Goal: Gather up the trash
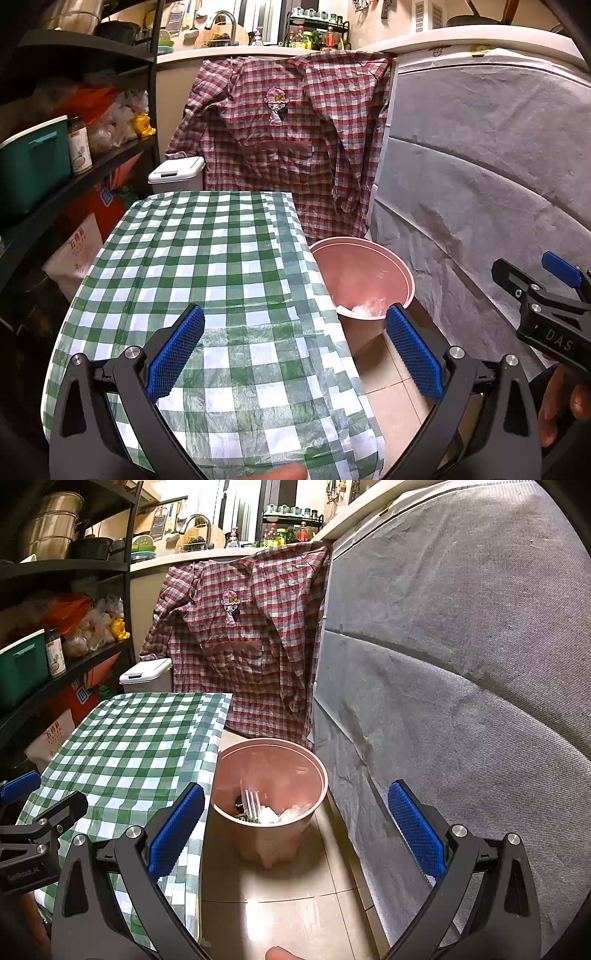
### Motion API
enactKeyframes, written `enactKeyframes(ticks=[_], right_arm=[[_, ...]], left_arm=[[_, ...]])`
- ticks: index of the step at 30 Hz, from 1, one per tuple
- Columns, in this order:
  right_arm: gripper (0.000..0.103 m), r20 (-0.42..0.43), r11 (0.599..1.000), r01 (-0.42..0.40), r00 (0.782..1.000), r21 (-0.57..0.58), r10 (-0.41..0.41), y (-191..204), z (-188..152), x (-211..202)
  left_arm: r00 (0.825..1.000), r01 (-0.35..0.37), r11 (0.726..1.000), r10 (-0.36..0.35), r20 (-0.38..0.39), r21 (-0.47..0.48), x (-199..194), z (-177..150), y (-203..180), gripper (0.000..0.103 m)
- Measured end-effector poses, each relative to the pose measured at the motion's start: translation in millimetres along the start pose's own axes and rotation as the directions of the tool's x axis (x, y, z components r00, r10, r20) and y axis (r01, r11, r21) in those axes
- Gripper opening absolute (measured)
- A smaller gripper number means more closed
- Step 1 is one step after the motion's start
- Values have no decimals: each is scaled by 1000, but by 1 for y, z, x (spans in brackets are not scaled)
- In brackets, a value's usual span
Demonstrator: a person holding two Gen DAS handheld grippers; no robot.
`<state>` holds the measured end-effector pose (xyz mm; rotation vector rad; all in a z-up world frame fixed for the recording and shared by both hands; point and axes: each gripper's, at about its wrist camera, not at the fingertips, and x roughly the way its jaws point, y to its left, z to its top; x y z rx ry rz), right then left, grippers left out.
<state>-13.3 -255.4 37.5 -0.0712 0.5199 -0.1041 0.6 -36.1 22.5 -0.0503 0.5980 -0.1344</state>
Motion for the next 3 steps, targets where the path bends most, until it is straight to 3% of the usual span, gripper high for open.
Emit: enactKeyframes(ticks=[3], right_arm=[[98,0,1000,0,1000,0,0,0,0,0]], left_arm=[[1000,1,1000,-1,-5,-1,1,0,0,95]])
